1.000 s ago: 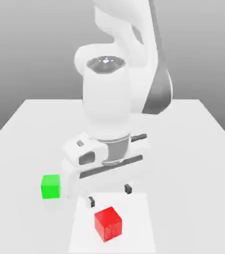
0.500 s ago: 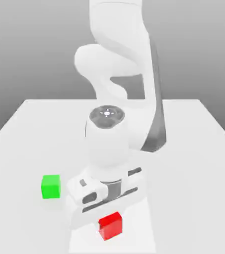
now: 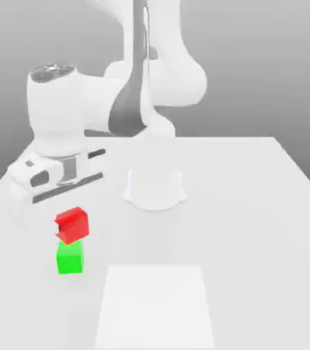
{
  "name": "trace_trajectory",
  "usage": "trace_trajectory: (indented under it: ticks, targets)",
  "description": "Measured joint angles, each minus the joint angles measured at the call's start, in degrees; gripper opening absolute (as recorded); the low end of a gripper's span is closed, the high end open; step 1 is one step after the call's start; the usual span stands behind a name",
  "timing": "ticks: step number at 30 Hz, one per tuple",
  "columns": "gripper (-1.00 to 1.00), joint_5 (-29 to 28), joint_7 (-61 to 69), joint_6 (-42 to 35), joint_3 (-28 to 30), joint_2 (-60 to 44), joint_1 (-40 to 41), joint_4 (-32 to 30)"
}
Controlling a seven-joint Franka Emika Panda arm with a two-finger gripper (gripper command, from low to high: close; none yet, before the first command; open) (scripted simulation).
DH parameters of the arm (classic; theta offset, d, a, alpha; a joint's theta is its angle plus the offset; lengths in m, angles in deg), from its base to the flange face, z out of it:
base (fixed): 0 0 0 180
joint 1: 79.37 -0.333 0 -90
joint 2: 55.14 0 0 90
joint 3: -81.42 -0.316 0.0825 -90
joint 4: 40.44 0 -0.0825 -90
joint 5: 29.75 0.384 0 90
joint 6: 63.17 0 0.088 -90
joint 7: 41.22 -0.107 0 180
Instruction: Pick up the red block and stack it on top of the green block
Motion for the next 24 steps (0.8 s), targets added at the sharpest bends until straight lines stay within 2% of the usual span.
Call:
trace_trajectory:
  ticks: [9,24]
  targets:
    - [-1.0,3.72,4.45,4.19,2.34,-3.11,-2.02,-0.57]
    - [-1.0,13.12,10.88,11.51,3.83,-11.42,-6.16,-0.38]
